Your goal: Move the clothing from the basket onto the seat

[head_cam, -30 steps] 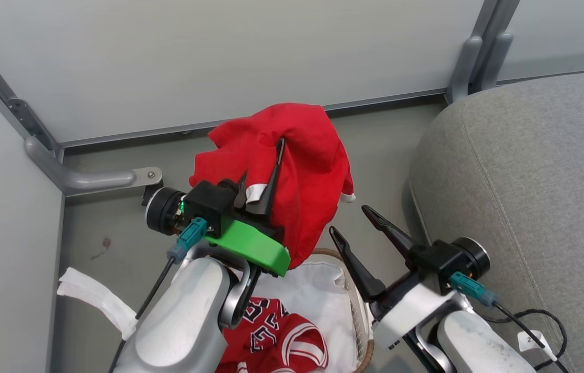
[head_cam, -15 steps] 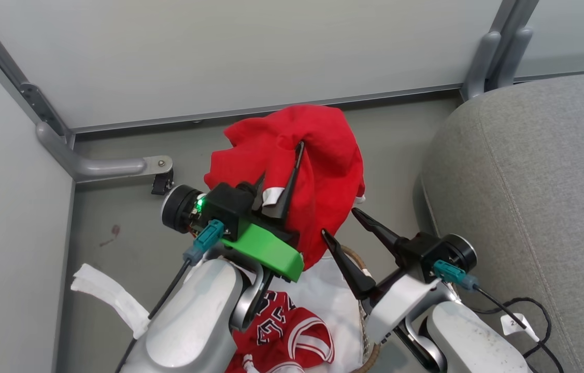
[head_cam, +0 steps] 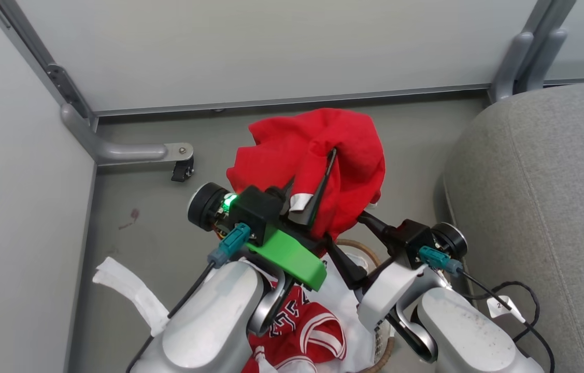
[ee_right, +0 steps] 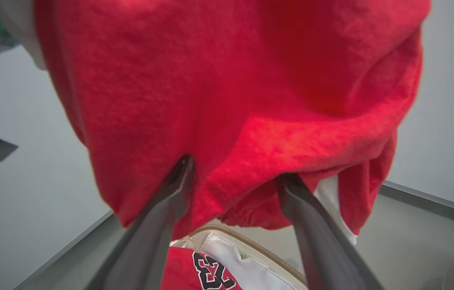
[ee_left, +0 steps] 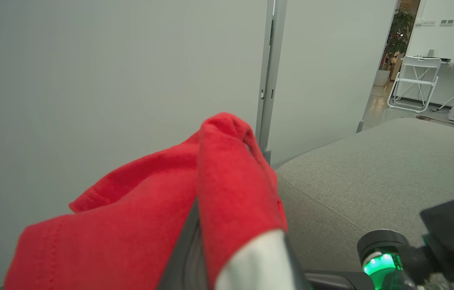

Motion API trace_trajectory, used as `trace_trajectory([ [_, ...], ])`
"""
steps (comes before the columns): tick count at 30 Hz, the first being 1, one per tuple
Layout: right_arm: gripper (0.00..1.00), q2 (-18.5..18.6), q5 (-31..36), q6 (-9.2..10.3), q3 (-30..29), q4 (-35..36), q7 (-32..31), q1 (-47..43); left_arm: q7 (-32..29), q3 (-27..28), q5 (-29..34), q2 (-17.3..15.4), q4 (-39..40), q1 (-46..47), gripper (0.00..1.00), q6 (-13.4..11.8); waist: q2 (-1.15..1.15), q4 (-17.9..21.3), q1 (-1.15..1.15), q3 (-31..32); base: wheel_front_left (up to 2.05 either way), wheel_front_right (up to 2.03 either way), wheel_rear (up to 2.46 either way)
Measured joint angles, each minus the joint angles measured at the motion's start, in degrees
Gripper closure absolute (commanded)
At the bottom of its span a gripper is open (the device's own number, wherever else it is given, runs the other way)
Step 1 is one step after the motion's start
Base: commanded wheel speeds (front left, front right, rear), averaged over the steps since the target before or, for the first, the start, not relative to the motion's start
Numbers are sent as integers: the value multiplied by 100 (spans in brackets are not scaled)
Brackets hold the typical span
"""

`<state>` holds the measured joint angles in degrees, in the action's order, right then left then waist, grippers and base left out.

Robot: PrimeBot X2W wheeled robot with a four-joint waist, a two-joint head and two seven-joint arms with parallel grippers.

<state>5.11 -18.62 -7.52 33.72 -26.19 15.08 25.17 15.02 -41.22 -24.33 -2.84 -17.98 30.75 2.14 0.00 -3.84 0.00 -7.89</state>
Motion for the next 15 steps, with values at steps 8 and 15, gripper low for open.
trace_trajectory([
  [8,19,-42,68,0,-11,-147,0,185,0,-279,-133,-1,38,89,100,-51,0,-210,0,-57,0,0,0],
  [15,100,-70,161,0,-67,-232,0,238,0,-354,-194,0,21,102,100,-81,0,-334,0,-82,0,0,0],
])
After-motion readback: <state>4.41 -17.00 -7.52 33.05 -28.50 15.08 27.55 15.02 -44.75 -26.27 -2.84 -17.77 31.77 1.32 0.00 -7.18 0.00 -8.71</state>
